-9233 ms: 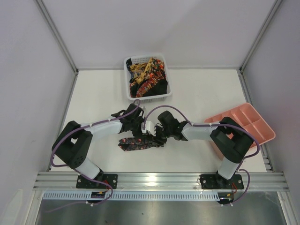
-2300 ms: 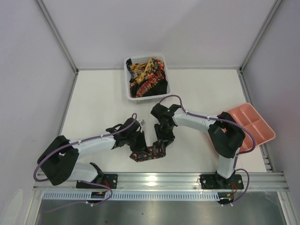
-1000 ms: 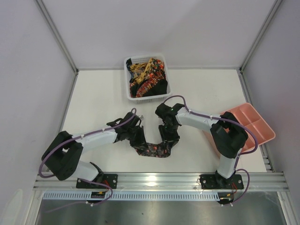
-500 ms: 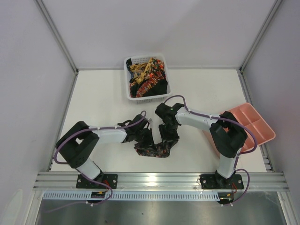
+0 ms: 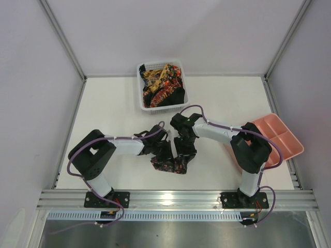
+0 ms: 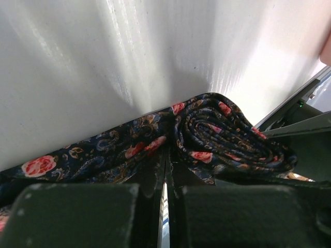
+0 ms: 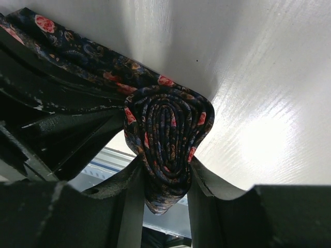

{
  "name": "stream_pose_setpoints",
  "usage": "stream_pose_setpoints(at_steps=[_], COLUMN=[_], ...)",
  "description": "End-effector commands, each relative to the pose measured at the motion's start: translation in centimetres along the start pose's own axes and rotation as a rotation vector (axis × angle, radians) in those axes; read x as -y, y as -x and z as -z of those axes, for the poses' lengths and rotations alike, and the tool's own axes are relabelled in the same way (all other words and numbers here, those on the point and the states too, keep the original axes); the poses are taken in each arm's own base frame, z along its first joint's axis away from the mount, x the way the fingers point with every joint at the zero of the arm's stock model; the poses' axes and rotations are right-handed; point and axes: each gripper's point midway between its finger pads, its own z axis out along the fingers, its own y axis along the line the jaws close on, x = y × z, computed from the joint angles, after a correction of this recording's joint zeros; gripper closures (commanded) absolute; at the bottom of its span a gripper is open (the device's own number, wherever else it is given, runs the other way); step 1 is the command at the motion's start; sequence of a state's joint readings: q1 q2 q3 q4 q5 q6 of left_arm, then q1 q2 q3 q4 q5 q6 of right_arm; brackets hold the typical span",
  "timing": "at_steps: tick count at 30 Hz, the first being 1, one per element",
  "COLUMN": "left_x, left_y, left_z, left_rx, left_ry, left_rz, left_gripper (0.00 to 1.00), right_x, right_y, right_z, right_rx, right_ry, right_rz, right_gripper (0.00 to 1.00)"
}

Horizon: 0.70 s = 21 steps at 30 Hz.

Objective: Roll the ties
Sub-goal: Roll the tie

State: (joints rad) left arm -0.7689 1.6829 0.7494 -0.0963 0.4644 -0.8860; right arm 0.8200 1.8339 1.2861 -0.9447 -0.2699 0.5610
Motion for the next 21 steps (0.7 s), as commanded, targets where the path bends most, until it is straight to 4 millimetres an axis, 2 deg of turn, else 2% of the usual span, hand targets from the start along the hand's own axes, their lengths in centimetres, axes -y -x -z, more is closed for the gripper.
stream_pose_setpoints(at_steps=[1,5,8,9,12,17,21], left_x=[0.7,0.5,0.4,0.3,0.0,-0.3,-0.5], left_y=[1.1,1.1,0.9,0.9,0.8,0.6,0.7], left_z=[-0.4,-0.4,-0.5,-0.5,-0.6,-0.6,-0.5], left_rx=[0.033,0.031,0.026,0.024,0.021,0.015,0.019], left_ry=[0.015,0.048,0.058,0.059,0.068,0.081,0.091], left_rz=[-0.024,-0.036,-0.038,-0.037,-0.034,-0.039,-0.04], left_gripper=[0.97,0.98,0.99,0.99,0.99,0.99,0.99], right_x=[-1.4,-1.5,-2.1,-2.2,-2.3,-2.0,-1.5], right_y=[0.0,0.0,0.4,0.4,0.6,0.0,-0.3], right_z=[0.2,0.1,0.8,1.1,2.0,2.6,3.2], right_rx=[-0.018,-0.026,-0.014,-0.012,-0.005,-0.039,-0.028], right_ry=[0.04,0.041,0.059,0.062,0.083,0.089,0.075], right_rz=[0.026,0.023,0.027,0.027,0.026,0.022,0.026], right_gripper=[0.78,0.78,0.67,0.57,0.46,0.36,0.33])
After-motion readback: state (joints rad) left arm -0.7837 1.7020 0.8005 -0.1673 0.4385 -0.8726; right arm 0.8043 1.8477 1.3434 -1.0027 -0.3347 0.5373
